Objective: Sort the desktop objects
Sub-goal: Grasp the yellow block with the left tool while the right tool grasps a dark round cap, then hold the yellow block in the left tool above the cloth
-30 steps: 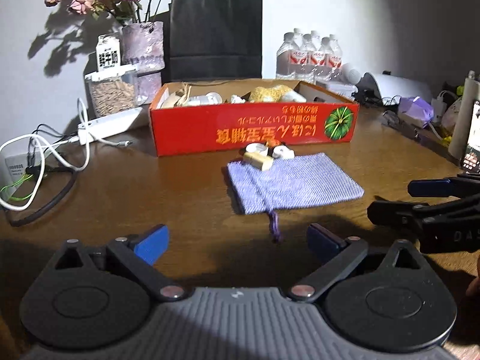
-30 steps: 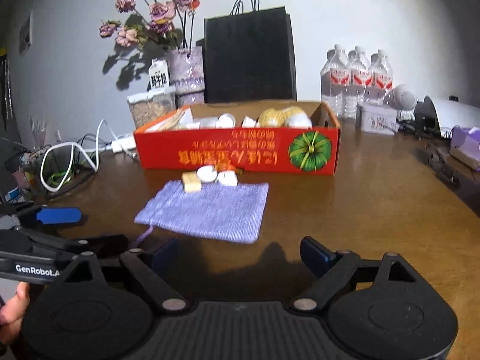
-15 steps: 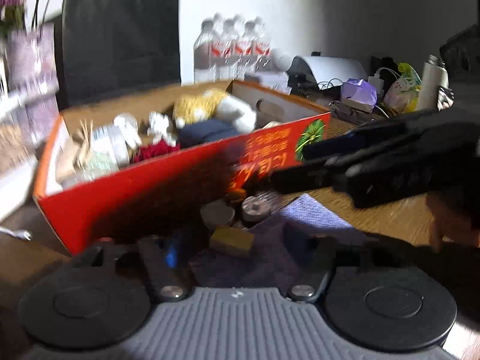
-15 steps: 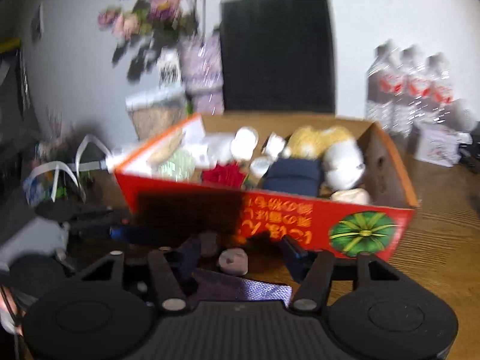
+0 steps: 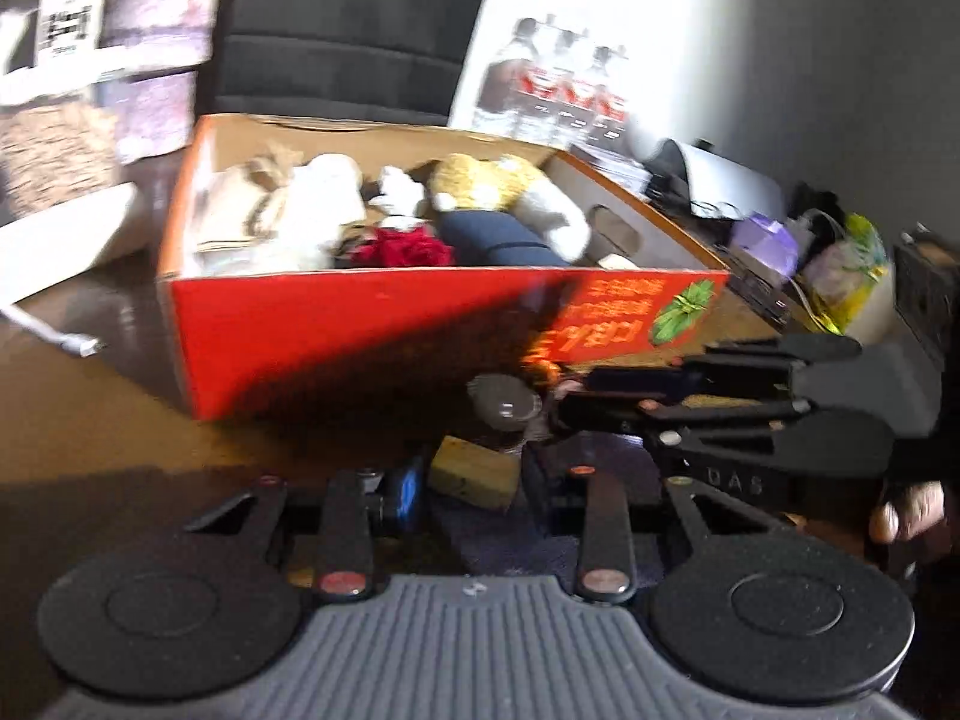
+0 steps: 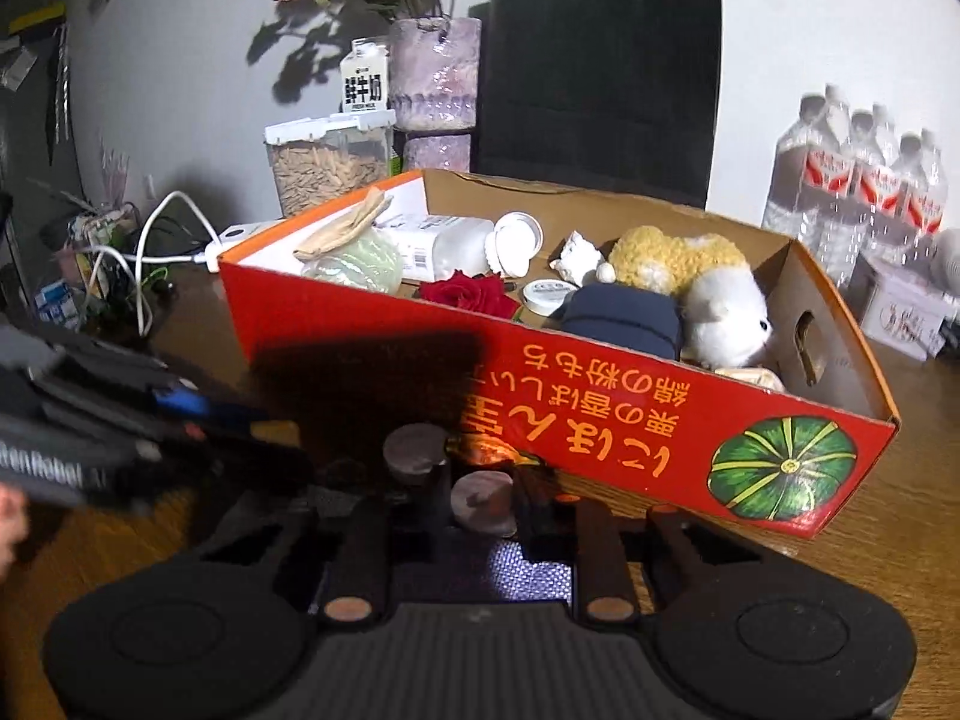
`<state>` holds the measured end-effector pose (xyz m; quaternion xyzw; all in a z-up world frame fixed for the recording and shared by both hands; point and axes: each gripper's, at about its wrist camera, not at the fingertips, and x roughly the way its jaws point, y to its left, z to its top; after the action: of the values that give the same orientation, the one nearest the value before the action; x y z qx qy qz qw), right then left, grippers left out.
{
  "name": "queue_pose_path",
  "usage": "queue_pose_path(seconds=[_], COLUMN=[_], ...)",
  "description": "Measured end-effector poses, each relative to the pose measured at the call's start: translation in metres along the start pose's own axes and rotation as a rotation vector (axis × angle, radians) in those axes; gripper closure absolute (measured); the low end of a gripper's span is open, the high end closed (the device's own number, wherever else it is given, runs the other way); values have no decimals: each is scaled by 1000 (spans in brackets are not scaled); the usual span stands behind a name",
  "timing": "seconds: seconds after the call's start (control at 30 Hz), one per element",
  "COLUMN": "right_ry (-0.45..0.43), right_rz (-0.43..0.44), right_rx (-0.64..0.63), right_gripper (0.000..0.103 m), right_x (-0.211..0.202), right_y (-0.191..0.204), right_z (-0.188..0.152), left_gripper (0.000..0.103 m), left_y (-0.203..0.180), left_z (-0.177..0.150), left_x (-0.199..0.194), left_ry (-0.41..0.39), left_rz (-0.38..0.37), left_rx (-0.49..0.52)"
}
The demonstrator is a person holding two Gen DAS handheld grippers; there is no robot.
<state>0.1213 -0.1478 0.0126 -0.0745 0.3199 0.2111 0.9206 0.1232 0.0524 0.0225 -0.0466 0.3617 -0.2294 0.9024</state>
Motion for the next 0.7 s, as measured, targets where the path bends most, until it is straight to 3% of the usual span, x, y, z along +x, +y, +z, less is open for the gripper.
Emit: queue_pose_path(seconds=[0.03, 0.1, 0.27, 0.7], right_ry=[0, -11, -96, -80], right_rz=[-5, -2, -25, -42], right_rx=[0, 12, 70, 181], right_gripper=[85, 103, 102, 102], right_x=[-1, -9, -48, -77], right_y=[1, 0, -10, -28], right_z=[0, 2, 4, -35], left_gripper=[68, 68, 68, 68], left_y=[0, 0, 3, -11], left_z=[-1, -2, -15, -45], left_x=[-4, -14, -42, -53], left_ry=[-6, -21, -50, -18], left_rz=[23, 50, -1, 64], left_rx=[-11, -38, -141, -154])
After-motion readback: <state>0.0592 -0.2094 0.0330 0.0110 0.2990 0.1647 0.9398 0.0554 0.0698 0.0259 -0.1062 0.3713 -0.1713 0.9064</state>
